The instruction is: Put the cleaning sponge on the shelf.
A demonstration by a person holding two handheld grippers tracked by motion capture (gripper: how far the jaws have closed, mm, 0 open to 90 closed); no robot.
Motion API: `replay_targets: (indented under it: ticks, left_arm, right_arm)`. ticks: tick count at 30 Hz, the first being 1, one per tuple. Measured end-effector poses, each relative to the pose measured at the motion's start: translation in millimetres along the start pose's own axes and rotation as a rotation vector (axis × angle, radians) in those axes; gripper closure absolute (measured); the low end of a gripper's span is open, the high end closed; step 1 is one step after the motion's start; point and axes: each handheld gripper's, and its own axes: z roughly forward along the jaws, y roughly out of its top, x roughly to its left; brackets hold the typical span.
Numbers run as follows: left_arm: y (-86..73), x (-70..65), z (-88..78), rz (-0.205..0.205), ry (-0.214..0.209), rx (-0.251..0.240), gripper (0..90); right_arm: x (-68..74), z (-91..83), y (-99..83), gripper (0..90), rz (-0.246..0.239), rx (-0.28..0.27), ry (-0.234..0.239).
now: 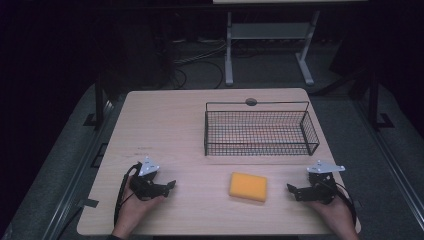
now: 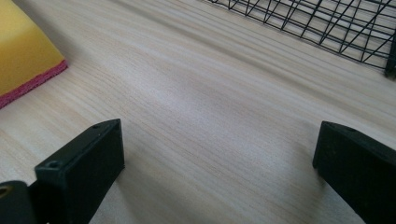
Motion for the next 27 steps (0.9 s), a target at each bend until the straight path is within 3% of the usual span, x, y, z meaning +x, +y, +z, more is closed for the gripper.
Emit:
replay_targets:
  ticks: [12, 15, 21, 27]
  left_arm:
    - [0.4, -0.3, 0.6, -0.004, 0.002, -0.001, 13.1]
    - [0.4, -0.3, 0.6, -0.004, 0.002, -0.001, 13.1]
    - [0.4, -0.3, 0.6, -0.004, 0.003, -0.002, 13.2]
    - [0.4, -0.3, 0.6, -0.004, 0.003, -0.001, 13.2]
  right_arm:
    - [-2.4, -1.7, 0.5, 3.6, -0.018, 0.012, 0.017]
    - [-3.3, -5.6, 1.9, 15.3, -0.02, 0.015, 0.022]
    - [-1.4, -13.0, 7.0, 25.1, -0.007, 0.028, 0.061]
    - [6.4, -22.1, 15.2, 52.3, -0.011, 0.02, 0.139]
